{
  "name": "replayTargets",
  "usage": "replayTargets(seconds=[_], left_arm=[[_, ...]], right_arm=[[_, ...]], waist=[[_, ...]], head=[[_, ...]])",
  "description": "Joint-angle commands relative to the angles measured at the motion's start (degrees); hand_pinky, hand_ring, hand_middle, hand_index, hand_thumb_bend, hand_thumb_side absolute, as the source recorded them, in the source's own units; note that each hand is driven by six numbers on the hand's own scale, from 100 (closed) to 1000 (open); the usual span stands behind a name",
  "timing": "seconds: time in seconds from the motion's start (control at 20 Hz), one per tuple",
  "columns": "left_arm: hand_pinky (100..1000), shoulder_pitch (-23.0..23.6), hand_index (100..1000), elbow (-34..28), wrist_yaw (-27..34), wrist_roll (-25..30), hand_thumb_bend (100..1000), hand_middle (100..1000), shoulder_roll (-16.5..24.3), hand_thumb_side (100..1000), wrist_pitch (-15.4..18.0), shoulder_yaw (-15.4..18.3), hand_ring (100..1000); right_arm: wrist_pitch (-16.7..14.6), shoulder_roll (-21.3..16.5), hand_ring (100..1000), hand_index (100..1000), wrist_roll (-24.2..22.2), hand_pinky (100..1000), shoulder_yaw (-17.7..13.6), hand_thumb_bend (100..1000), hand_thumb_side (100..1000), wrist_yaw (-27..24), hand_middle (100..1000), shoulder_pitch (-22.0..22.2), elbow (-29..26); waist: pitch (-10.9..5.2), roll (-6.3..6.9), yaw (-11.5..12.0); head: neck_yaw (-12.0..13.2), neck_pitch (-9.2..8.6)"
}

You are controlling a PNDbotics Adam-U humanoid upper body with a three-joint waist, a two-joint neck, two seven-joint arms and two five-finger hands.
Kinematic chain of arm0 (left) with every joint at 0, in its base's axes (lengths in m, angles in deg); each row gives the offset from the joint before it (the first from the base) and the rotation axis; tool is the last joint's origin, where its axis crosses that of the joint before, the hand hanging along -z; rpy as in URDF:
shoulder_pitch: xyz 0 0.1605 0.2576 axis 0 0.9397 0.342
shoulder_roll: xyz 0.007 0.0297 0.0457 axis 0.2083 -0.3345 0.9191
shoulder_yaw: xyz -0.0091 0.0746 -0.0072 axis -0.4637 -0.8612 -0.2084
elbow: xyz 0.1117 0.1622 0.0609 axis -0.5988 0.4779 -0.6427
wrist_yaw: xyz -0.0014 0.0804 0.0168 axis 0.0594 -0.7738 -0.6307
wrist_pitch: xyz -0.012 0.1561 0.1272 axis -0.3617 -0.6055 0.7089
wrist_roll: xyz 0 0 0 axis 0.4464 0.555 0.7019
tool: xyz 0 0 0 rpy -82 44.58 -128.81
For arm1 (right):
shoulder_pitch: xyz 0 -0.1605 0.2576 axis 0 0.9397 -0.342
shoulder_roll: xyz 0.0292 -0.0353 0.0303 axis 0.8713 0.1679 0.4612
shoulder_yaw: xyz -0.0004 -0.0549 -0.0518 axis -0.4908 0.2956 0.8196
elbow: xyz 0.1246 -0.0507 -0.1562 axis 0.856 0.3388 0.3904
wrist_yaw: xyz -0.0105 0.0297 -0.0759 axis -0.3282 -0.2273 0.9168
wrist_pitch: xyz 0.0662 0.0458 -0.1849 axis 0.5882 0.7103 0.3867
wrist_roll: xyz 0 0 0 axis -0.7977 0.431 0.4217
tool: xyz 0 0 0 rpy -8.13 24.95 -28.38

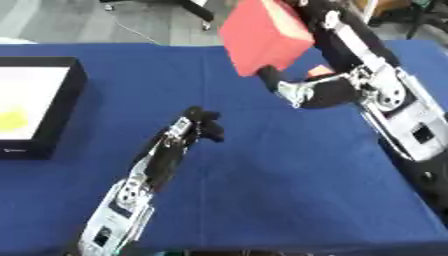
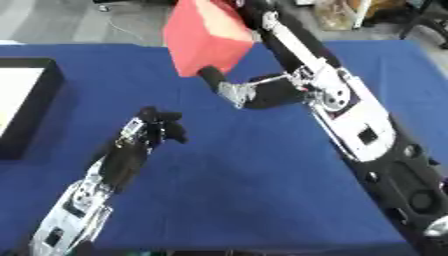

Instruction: Pick up the objects with one hand, pass them to the other hand, and then place them into the box on the other side of the table.

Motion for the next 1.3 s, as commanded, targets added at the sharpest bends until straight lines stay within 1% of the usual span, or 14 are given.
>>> replayTargets(seconds=[0.05,0.1,0.15,0.2,0.3,0.35,0.45,0.6,0.75,1.0,1.1,1.3], left_arm=[[981,-1.78,850,-2.65,2.49,2.69,326,655,-0.84,957,0.52,-1.73,685],[983,-2.05,855,-2.98,3.35,3.54,356,660,-0.88,932,0.62,-1.93,688],[987,-2.34,869,-3.29,4.30,4.50,406,675,-1.07,847,0.88,-2.12,699],[990,-2.55,879,-3.48,5.29,5.49,417,686,-1.22,784,1.24,-2.17,706],[992,-2.80,888,-3.56,7.32,7.52,421,699,-1.57,725,2.11,-2.03,712],[992,-2.85,891,-3.45,8.28,8.48,429,703,-1.74,710,2.48,-1.89,714],[993,-2.83,898,-3.04,10.13,10.33,445,714,-2.11,667,3.15,-1.46,723],[994,-2.74,903,-2.34,12.67,12.79,469,723,-2.54,632,4.18,-0.97,729],[994,-2.65,903,-1.41,15.32,14.81,517,724,-2.70,612,4.97,-0.65,731],[992,-2.54,903,0.25,20.14,16.82,566,725,-2.60,623,5.55,0.02,733],[991,-2.49,903,0.79,22.11,17.23,573,726,-2.43,628,5.54,0.33,734],[989,-2.56,905,1.84,25.98,16.58,613,731,-2.21,647,5.28,1.14,738]], right_arm=[[2.57,-0.04,880,550,-2.02,783,-0.17,100,180,-0.89,553,-0.11,-4.14],[3.43,0.09,881,550,-2.45,784,-0.12,100,180,-1.04,554,0.02,-4.80],[4.38,0.23,883,550,-2.93,784,0.00,100,180,-1.18,555,0.14,-5.48],[5.37,0.34,885,550,-3.35,784,0.08,100,180,-1.30,555,0.24,-6.17],[7.40,0.55,887,550,-4.03,785,0.21,100,181,-1.53,556,0.34,-7.27],[8.36,0.66,887,550,-4.29,785,0.28,100,181,-1.64,557,0.25,-7.47],[9.59,0.84,888,550,-4.69,785,0.40,100,180,-1.86,557,0.06,-7.61],[10.04,0.97,890,551,-5.09,785,0.49,100,181,-2.03,558,-0.02,-7.66],[10.16,1.03,892,551,-5.45,786,0.57,100,182,-1.97,559,0.09,-7.66],[10.20,1.02,893,552,-5.68,786,0.46,100,183,-1.79,559,0.23,-7.66],[10.23,0.96,893,552,-5.74,786,0.40,100,184,-1.71,560,0.33,-7.66],[10.27,0.94,895,552,-5.97,786,0.42,100,184,-1.48,561,0.56,-7.66]], waist=[[-0.64,-0.07,-0.09],[-0.63,-0.08,-0.09],[-0.61,-0.11,-0.10],[-0.59,-0.14,-0.12],[-0.57,-0.20,-0.18],[-0.56,-0.22,-0.20],[-0.55,-0.28,-0.26],[-0.53,-0.35,-0.32],[-0.51,-0.40,-0.37],[-0.50,-0.49,-0.43],[-0.50,-0.52,-0.47],[-0.52,-0.57,-0.56]], head=[[0.17,-0.16],[0.13,-0.16],[0.04,-0.16],[-0.03,-0.16],[-0.15,-0.16],[-0.22,-0.16],[-0.41,-0.16],[-0.74,-0.16],[-1.02,-0.16],[-1.22,-0.16],[-1.29,-0.16],[-1.34,-0.16]])
